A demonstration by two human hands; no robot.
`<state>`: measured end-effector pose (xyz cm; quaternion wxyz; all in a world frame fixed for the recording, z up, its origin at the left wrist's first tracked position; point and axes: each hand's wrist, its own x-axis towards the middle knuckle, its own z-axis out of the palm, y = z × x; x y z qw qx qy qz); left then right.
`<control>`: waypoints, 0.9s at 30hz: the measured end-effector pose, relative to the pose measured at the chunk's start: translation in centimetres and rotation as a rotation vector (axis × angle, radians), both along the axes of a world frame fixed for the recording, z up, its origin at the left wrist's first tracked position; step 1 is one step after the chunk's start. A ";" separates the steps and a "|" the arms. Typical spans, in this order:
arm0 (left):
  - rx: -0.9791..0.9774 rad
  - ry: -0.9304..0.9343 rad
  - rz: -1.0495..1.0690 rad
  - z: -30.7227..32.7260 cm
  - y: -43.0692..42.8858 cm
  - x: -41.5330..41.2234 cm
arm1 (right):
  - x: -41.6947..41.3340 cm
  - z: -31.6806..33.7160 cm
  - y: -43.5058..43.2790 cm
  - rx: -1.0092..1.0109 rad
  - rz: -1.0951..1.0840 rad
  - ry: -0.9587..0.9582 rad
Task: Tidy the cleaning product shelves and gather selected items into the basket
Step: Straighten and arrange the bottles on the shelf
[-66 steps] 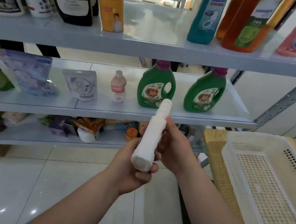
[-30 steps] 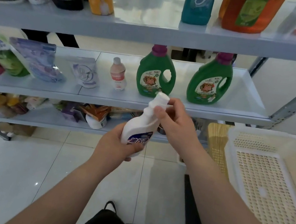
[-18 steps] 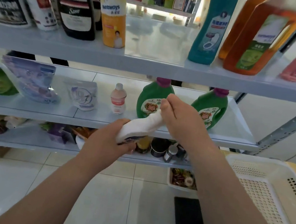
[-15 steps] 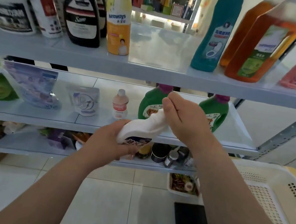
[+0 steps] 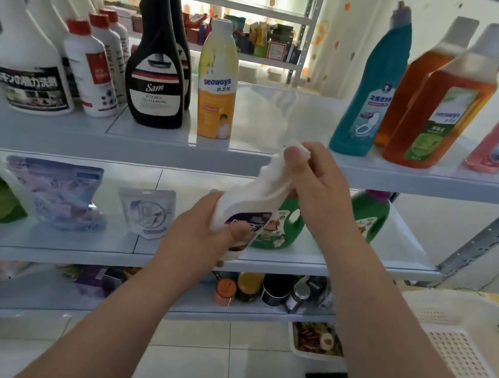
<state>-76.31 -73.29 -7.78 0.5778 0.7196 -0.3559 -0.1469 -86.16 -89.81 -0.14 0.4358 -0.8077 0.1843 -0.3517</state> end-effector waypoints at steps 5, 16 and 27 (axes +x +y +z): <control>-0.292 0.331 -0.035 2.7 -1.5 0.5 | 0.7 -2.7 2.2 0.133 0.146 0.013; -0.303 0.408 -0.226 6.3 -8.6 3.6 | 4.2 0.0 -2.9 0.201 0.009 -0.079; 0.340 -0.854 0.190 3.7 -9.1 7.5 | 11.5 1.2 -9.8 0.142 -0.104 -0.138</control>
